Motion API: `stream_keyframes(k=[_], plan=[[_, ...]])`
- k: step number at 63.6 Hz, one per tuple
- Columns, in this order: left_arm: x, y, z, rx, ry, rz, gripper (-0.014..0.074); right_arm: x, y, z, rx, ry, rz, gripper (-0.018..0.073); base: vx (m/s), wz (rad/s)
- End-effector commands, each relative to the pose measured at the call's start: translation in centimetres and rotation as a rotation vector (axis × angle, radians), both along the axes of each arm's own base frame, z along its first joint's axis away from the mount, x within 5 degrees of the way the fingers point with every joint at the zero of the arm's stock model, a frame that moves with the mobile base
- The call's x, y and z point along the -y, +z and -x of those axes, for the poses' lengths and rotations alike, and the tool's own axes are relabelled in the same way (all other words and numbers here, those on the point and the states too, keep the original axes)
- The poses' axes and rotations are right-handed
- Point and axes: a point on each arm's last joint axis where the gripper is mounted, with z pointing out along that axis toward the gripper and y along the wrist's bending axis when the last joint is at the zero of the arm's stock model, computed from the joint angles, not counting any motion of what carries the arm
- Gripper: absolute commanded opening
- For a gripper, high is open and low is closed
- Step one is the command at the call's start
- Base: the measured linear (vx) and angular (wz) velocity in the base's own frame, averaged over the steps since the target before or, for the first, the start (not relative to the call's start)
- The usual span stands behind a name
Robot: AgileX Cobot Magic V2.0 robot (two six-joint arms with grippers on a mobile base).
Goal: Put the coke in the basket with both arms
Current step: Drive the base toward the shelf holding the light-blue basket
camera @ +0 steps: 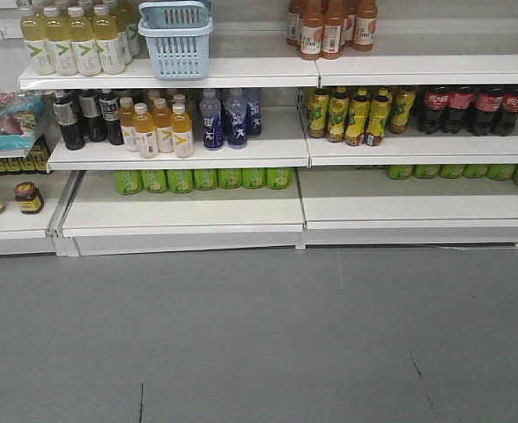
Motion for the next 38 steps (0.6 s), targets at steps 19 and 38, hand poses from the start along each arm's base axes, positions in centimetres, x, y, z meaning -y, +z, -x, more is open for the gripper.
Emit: stream_keyframes(k=[19, 38], plan=[[0.18, 1.8, 0.29, 0.112, -0.022, 0.016, -0.0006, -0.21, 0.37, 0.08, 0.063, 0.022, 0.02, -0.0005, 0.0, 0.0], [0.18, 1.8, 0.29, 0.112, -0.022, 0.016, -0.0006, -0.21, 0.37, 0.08, 0.063, 0.022, 0.02, -0.0005, 0.0, 0.0]])
